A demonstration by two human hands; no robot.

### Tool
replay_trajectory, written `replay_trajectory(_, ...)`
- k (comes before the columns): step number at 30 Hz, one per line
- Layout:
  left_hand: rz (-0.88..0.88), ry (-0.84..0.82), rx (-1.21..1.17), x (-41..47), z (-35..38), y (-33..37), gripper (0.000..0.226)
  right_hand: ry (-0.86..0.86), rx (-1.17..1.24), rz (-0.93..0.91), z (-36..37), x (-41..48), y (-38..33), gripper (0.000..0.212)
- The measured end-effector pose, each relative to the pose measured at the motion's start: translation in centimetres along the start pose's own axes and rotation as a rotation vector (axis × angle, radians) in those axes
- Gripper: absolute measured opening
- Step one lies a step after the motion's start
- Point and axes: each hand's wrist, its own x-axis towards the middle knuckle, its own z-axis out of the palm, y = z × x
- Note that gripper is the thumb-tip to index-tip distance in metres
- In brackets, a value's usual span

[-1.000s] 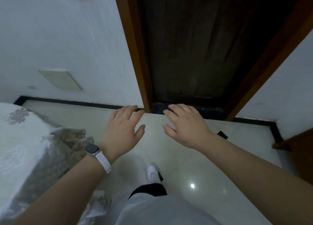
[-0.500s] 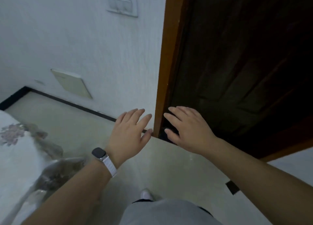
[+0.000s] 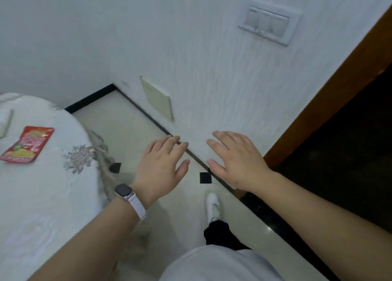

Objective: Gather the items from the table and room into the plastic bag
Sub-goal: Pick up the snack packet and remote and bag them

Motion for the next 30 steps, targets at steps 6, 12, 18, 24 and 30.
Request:
replay_trajectory(6, -0.235, -0.052, 0.122, 6.1, 0.6, -6.6, 0.045, -0.017, 0.109, -0.195, 4.3, 13.1, 4.0, 0.053)
replay_trajectory(12, -0.428, -0.098, 0.23, 10.2, -1.0, -12.0, 0.048, -0.038, 0.183, -0.403, 6.5, 24.8, 4.1, 0.054)
replay_trajectory(18, -0.694, -0.127, 0.26, 10.3, -2.4, -16.5, 0.045, -0.04, 0.24, -0.566, 8.7, 31.9, 1.7, 0.052)
replay_trajectory(24, -0.859, -0.113, 0.248, 10.6, -1.2, -21.6, 0.042, -0.136, 0.264, -0.653, 12.4, 39.3, -1.8, 0.053)
replay_trajectory(30, -0.952, -0.063, 0.209, 12.1, 0.4, -30.0, 0.043, -0.174, 0.208, -0.736, 15.3, 48.2, -5.1, 0.054)
